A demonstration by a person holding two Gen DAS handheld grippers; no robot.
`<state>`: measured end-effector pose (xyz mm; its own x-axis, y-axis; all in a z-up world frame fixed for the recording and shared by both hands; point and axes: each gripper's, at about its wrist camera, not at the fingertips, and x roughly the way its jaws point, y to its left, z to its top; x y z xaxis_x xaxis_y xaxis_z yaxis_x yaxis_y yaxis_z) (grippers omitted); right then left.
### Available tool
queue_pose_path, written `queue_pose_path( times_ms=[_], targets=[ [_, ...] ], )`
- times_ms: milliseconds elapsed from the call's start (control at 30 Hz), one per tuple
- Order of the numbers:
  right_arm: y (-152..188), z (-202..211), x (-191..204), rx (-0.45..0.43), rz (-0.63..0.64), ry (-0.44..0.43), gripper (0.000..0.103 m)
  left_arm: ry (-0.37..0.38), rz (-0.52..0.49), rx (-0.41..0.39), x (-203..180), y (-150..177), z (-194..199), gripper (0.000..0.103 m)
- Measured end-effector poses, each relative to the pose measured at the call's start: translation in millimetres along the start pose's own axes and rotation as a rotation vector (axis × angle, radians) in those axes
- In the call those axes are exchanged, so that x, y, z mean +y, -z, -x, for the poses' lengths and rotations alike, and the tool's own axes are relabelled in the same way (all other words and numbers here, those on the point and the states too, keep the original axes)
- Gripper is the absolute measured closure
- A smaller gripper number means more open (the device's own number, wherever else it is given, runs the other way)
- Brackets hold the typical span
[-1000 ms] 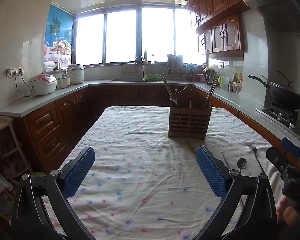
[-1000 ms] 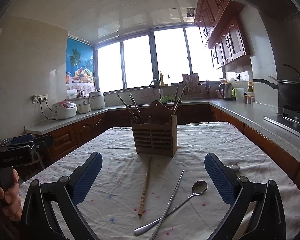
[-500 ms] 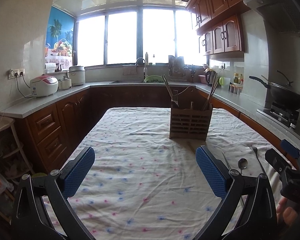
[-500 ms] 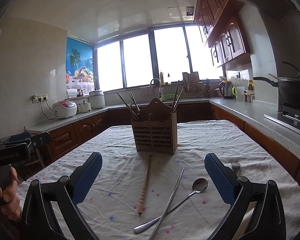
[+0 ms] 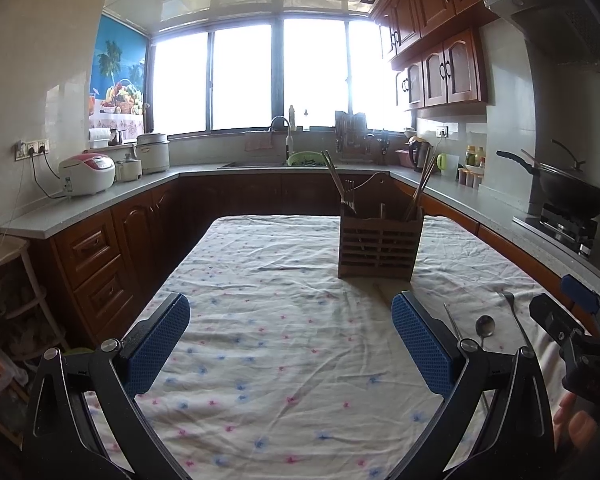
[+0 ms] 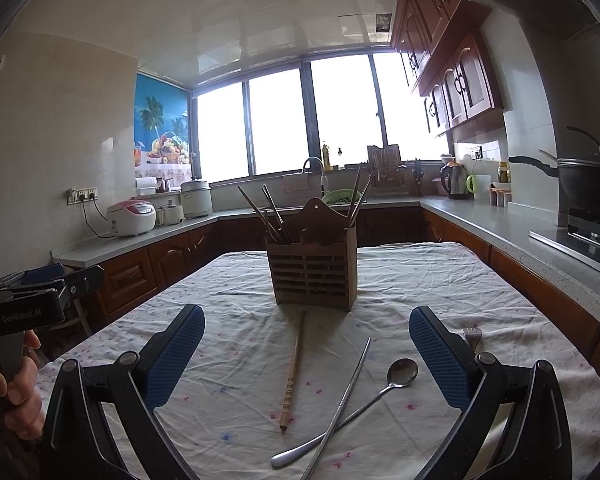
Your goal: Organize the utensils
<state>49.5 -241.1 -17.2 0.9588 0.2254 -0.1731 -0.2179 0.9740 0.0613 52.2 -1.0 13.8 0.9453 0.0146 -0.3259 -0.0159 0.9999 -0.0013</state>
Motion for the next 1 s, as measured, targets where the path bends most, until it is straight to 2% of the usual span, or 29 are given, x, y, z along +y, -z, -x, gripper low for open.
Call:
queue_pose_path(
  times_ms=[1000],
  targets=[
    [-1.9, 3.4, 3.7, -0.013, 0.004, -0.002, 0.0, -0.001, 0.002, -0.01, 1.4, 0.2, 1.9, 0.0]
  ],
)
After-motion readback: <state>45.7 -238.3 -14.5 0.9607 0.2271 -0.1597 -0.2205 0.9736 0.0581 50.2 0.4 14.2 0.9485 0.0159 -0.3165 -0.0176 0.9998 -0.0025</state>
